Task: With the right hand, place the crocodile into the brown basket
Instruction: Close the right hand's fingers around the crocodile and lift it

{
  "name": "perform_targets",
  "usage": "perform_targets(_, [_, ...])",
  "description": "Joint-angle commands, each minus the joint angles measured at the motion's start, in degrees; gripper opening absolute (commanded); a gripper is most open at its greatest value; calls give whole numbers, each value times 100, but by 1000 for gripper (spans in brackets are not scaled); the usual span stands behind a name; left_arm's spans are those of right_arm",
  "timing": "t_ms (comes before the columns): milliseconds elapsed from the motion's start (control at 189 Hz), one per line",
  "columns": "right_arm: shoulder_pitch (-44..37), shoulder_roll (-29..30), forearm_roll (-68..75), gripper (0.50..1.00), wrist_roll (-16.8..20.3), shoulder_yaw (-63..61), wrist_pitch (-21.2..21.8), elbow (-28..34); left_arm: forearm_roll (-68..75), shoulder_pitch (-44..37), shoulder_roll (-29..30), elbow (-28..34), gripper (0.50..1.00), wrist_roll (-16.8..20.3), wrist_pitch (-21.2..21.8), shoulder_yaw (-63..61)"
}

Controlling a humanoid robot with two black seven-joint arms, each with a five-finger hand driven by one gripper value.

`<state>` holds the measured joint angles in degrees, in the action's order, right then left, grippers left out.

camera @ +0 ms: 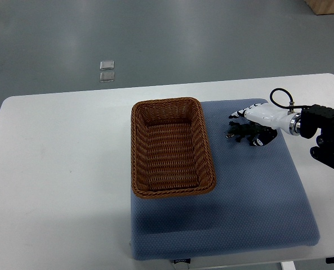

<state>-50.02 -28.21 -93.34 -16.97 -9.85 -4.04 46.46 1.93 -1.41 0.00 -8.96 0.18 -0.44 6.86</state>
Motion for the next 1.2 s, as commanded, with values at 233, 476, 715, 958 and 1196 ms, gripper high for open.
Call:
perform_targets(233, [1,0,0,682,9,18,-18,-41,0,0,0,0,1000,0,0,0])
perform_targets(476, [1,0,9,550,44,1,-123,-67,0,0,0,0,1000,0,0,0])
perform_targets(715, [-16,-70,53,500,53,-70,-308,-67,0,0,0,0,1000,0,0,0])
perform_targets(958, [-166,-114,97,500,35,-122,-343,-58,0,0,0,0,1000,0,0,0])
perform_targets(1196, [-438,-97,105,500,35,-122,-492,12,0,0,0,0,1000,0,0,0])
